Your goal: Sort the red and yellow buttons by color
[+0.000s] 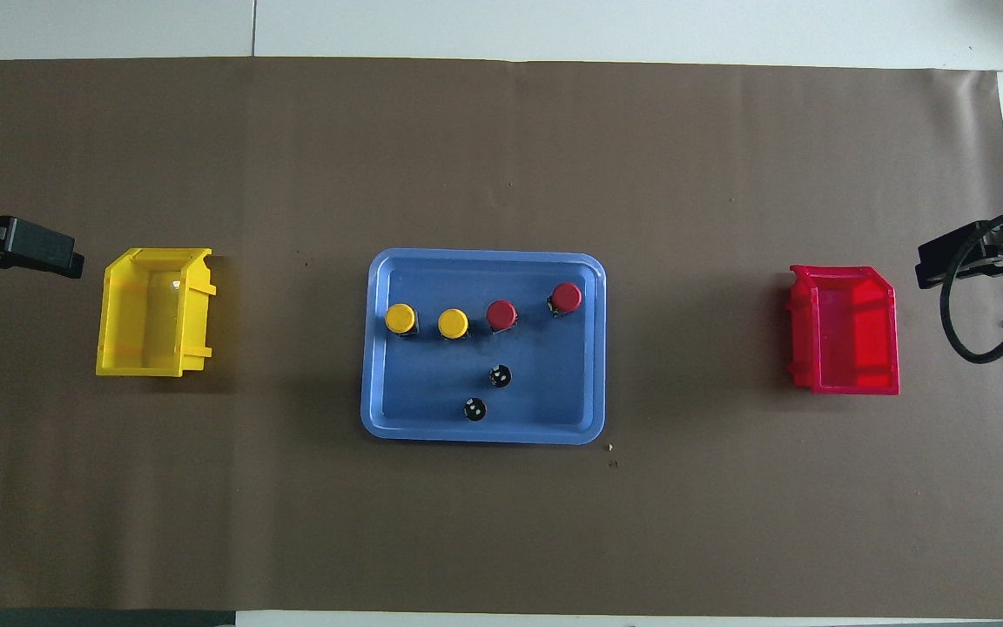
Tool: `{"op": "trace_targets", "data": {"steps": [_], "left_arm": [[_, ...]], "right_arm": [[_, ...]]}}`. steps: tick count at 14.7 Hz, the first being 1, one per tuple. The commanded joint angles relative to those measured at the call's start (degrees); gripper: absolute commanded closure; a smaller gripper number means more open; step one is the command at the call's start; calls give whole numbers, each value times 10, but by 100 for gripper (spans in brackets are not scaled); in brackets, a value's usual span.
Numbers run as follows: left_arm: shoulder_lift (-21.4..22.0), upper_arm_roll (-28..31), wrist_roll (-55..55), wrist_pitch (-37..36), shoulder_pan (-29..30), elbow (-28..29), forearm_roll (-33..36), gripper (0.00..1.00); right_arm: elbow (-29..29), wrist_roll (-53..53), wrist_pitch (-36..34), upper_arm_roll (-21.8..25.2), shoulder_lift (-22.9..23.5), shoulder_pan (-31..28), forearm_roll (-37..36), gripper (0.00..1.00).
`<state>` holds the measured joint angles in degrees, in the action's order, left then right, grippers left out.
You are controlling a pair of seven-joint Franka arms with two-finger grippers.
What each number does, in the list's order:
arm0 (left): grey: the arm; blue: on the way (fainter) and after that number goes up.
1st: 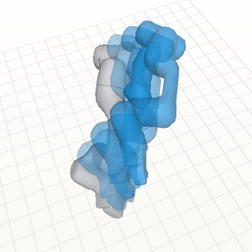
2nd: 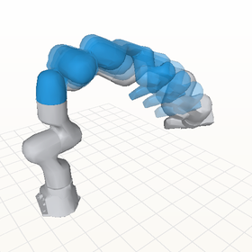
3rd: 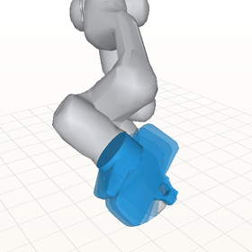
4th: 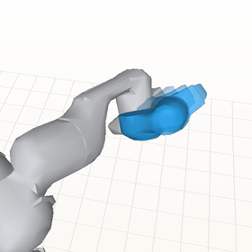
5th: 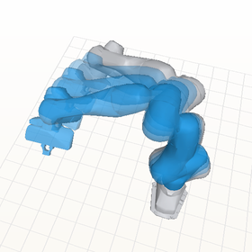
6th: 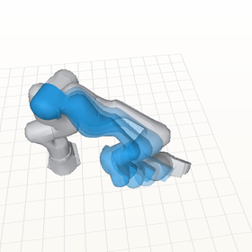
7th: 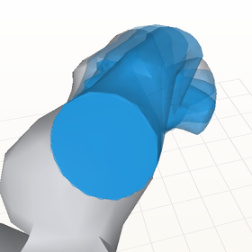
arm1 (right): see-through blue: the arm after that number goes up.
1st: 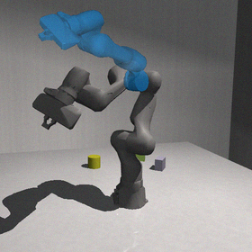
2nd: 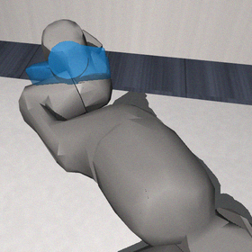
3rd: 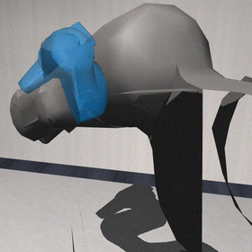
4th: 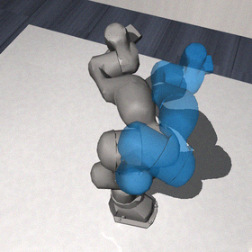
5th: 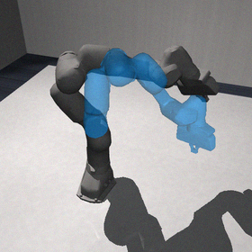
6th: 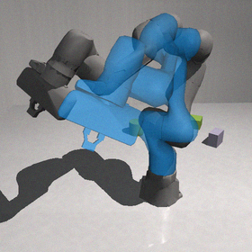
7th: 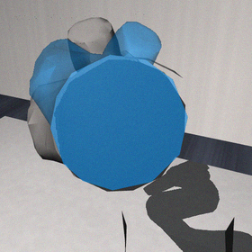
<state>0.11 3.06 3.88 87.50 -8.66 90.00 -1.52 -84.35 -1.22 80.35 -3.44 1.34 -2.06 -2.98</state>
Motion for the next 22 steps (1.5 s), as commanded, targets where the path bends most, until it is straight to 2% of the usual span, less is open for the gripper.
{"op": "trace_targets", "data": {"steps": [1, 14, 16, 19, 21, 22], "left_arm": [[17, 1, 2, 1, 0, 18, -5, 0], [17, 1, 2, 1, 1, 18, -5, 0], [17, 1, 2, 0, 1, 18, -5, 0], [17, 1, 2, 0, 1, 18, -5, 0], [17, 1, 2, 0, 1, 18, -5, 0], [17, 1, 2, 0, 0, 18, -4, 0]], "right_arm": [[-5, -4, 9, -2, -5, -5, 9, 0], [-7, -2, 25, -3, -3, 11, 10, 0], [-6, 56, 51, -11, 5, 57, 22, 0], [-1, 213, 119, -11, 72, 156, 34, 0], [-4, 289, 223, -11, 132, 215, 34, 0], [-32, 316, 286, -11, 150, 241, 37, 0]]}}
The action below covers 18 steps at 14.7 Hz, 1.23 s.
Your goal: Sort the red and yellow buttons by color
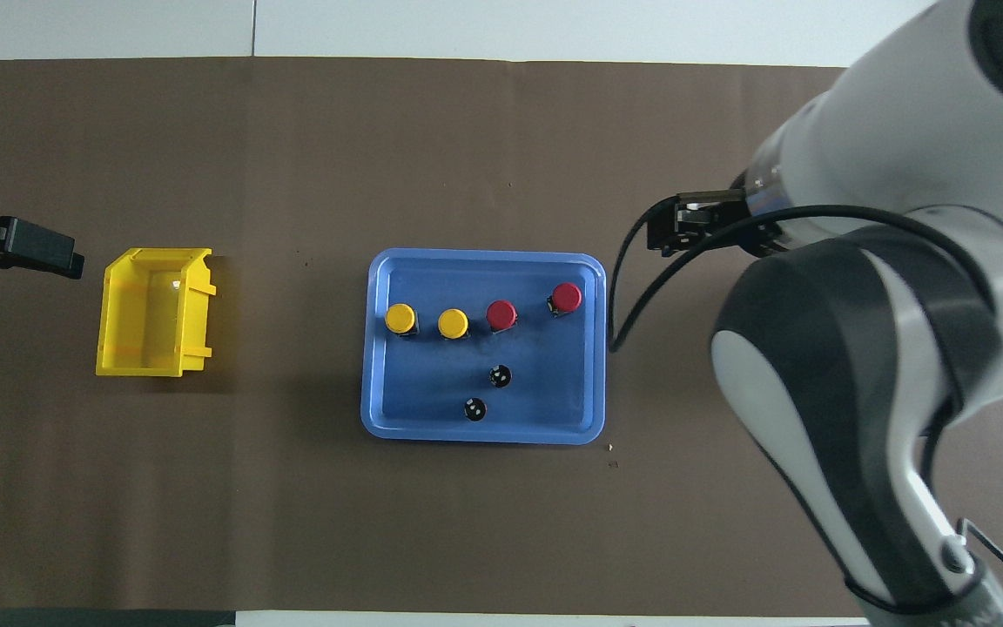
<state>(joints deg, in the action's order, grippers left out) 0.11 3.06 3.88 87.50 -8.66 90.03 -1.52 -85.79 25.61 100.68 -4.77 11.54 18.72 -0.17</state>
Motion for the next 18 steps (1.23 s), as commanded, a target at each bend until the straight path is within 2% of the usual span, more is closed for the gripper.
{"op": "trace_targets", "data": {"steps": [1, 3, 6, 8, 10, 13, 18], "left_arm": [[16, 2, 3, -1, 1, 18, -4, 0], [16, 9, 0, 4, 8, 16, -4, 0], [21, 4, 0, 3, 18, 13, -4, 0], [20, -11, 0, 7, 40, 15, -4, 0], [21, -58, 0, 9, 80, 16, -4, 0], [21, -65, -1, 8, 87, 14, -9, 0], [21, -64, 0, 7, 80, 16, -9, 0]], "right_arm": [[-52, 64, 120, 2, 47, 46, 5, 0], [-118, 69, 174, 2, 44, 55, 2, 0], [-178, 67, 240, 2, 46, 56, -10, 0], [-196, 62, 251, 2, 46, 55, -15, 2], [-215, 59, 261, 2, 43, 57, -15, 11], [-221, 56, 265, 2, 51, 65, -32, 24], [-235, 47, 299, 2, 55, 62, -42, 28]]}}
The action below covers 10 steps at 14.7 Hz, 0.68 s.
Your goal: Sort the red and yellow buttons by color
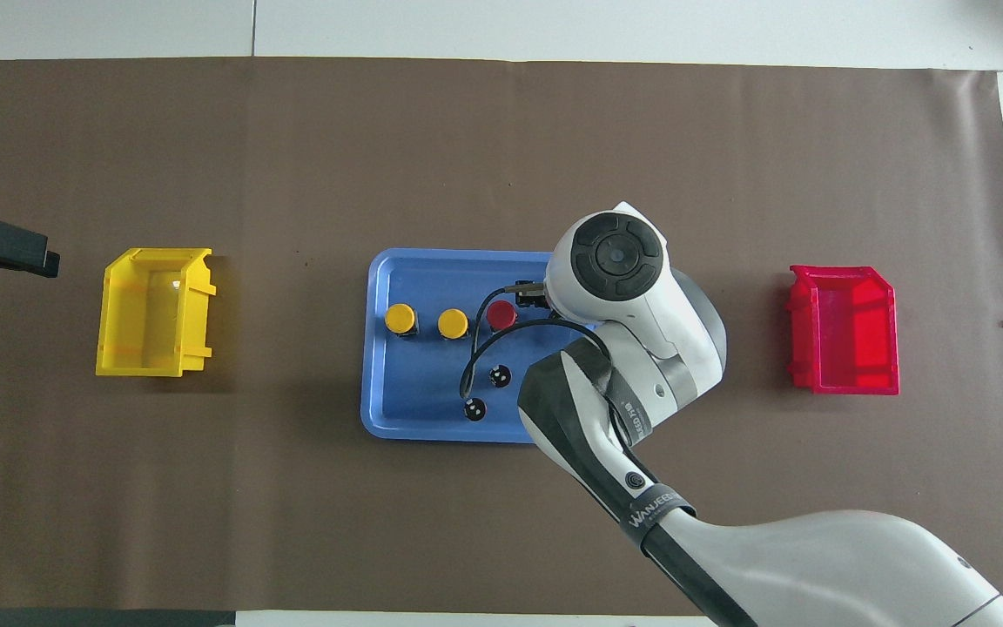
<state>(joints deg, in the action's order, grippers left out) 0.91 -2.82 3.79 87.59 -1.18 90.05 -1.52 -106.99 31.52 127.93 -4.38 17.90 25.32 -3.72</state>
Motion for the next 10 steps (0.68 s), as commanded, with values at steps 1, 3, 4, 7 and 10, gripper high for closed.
{"op": "trace_targets", "data": {"steps": [1, 3, 4, 7, 10], "left_arm": [[14, -6, -1, 7, 4, 17, -9, 0], [17, -6, -2, 7, 5, 25, -9, 0], [18, -6, -2, 7, 4, 25, -9, 0], [23, -7, -1, 6, 3, 33, -9, 0], [51, -14, -102, 112, -49, 123, -9, 0]], "right_arm": [[-27, -12, 35, -2, -9, -5, -7, 30], [-25, -11, 36, -2, -8, -4, -7, 47], [-23, -11, 33, -2, -8, -5, -7, 58], [22, -12, -19, -2, -8, -11, -4, 88], [98, -50, -129, -2, -28, -45, 5, 88]]}}
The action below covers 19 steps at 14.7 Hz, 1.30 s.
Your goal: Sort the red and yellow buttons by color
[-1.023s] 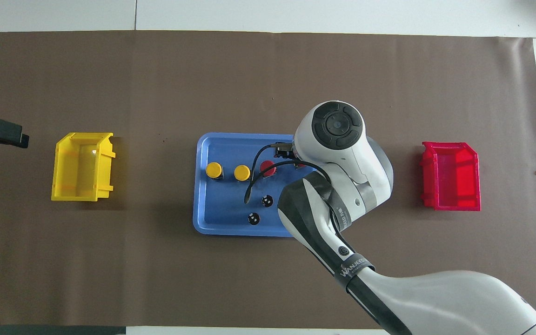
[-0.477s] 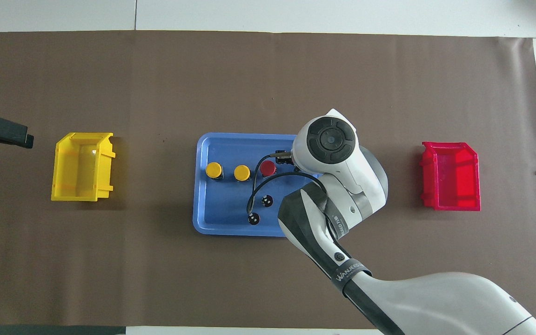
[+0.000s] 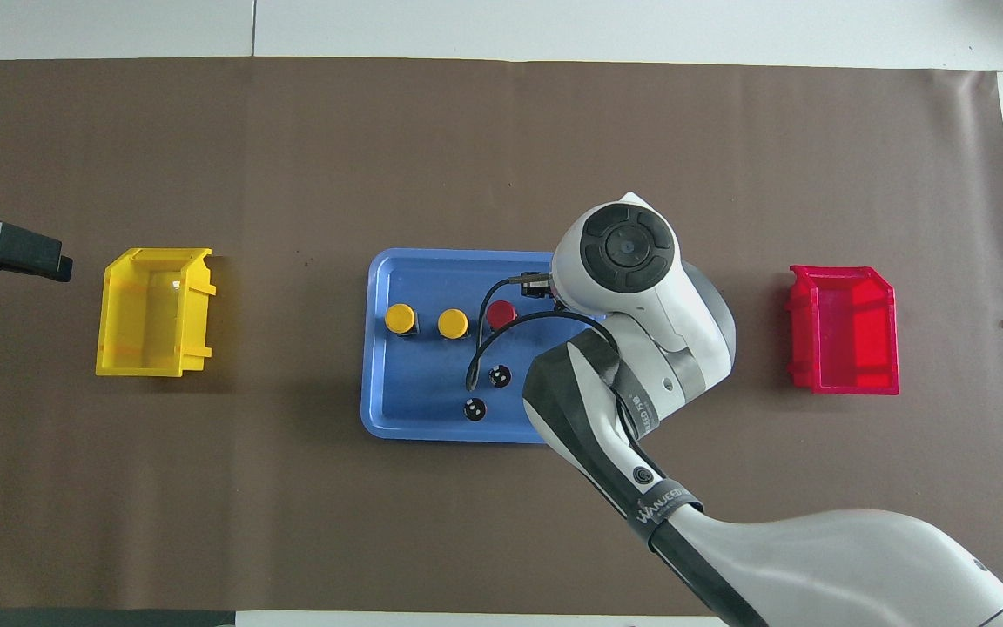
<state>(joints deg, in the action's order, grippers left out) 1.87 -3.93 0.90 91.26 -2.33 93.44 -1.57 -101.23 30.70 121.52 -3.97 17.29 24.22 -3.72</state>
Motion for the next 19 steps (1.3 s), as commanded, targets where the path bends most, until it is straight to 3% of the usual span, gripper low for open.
{"op": "trace_targets", "data": {"steps": [1, 5, 9, 11, 15, 19], "left_arm": [[41, -3, -105, 101, -62, 110, -8, 0], [-25, -3, -237, 231, -176, 172, -8, 0], [-97, -3, -335, 299, -250, 174, -6, 4], [-107, -3, -335, 313, -257, 185, -5, 4], [-107, -3, -337, 333, -275, 219, -3, 5], [-105, -2, -337, 360, -273, 238, -3, 8]], "right_arm": [[25, -100, -101, -5, -64, -58, 8, 88], [-135, -362, -107, -4, -197, -216, 21, 88], [-179, -503, -76, -3, -214, -324, 29, 88], [-203, -506, -70, -3, -222, -334, 30, 88], [-313, -511, 28, -1, -262, -342, 54, 88], [-342, -559, 64, 0, -259, -361, 54, 88]]}}
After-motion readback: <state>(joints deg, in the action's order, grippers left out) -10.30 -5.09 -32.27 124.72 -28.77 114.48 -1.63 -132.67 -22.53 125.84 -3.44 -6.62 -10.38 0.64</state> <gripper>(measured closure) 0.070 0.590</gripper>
